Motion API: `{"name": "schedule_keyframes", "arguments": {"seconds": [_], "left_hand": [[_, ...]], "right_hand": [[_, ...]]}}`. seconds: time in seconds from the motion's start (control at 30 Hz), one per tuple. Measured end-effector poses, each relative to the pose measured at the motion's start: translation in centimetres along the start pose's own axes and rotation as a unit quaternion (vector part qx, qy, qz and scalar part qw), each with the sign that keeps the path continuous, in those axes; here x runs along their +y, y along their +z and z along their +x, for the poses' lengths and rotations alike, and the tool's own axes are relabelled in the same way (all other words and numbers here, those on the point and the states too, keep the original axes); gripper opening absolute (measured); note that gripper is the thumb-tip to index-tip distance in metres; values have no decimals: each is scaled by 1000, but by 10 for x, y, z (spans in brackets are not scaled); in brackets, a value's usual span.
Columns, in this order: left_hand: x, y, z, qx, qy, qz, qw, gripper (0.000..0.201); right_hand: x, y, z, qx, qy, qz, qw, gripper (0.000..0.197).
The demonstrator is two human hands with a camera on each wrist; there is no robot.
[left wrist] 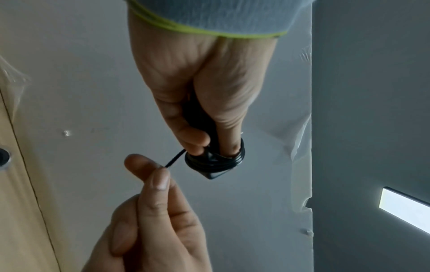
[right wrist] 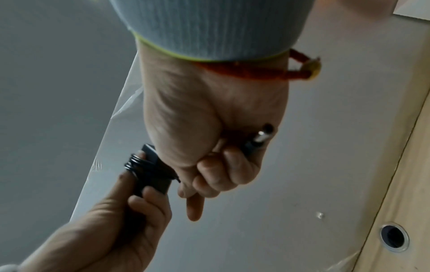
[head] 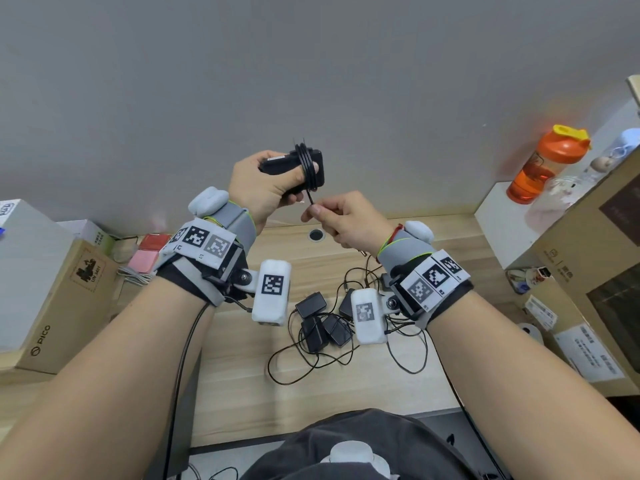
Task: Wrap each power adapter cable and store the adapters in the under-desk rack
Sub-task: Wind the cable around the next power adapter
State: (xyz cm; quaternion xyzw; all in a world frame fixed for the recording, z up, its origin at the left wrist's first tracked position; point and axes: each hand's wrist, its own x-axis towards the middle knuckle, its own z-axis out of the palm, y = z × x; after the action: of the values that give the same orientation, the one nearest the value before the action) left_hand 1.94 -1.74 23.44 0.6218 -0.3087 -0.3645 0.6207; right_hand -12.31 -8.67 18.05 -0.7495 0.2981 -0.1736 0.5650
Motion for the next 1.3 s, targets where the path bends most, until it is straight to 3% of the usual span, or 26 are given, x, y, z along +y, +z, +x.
{"name": "schedule_keyframes", "arguments": {"seconds": [0.13, 0.27, 0.37, 0.6, 0.73, 0.93, 1.07, 1.17, 1.3], "left_hand": [[-11, -11, 8, 55, 3, 28, 998, 33], [-20, -18, 11, 67, -3, 67, 995, 32], [-24, -18, 9, 52, -7, 102, 993, 32], [-26, -14, 8, 29, -4, 142, 989, 28], [-22, -13, 5, -7, -15, 125, 992, 30], [-26, -5, -2, -37, -27, 118, 992, 31], [-26, -2, -2, -59, -46, 90, 993, 38], [-21, -1, 0, -76, -69, 64, 993, 25], [-19, 1, 1, -49, -97, 30, 994, 29]], "right_hand": [[-8, 2, -5, -20, 8, -18, 1000, 24], [-18, 0, -6, -18, -10, -36, 999, 22], [-25, -4, -6, -12, -34, 26, 999, 9], [-33, -12, -4, 6, -25, 159, 987, 5], [-29, -17, -7, 6, -61, 166, 984, 8], [-30, -16, -4, 91, -95, 116, 984, 8], [-31, -15, -6, 95, -88, 128, 983, 5], [-30, -13, -8, 99, -56, 131, 985, 22], [-26, -8, -8, 91, -10, 120, 989, 39]]}}
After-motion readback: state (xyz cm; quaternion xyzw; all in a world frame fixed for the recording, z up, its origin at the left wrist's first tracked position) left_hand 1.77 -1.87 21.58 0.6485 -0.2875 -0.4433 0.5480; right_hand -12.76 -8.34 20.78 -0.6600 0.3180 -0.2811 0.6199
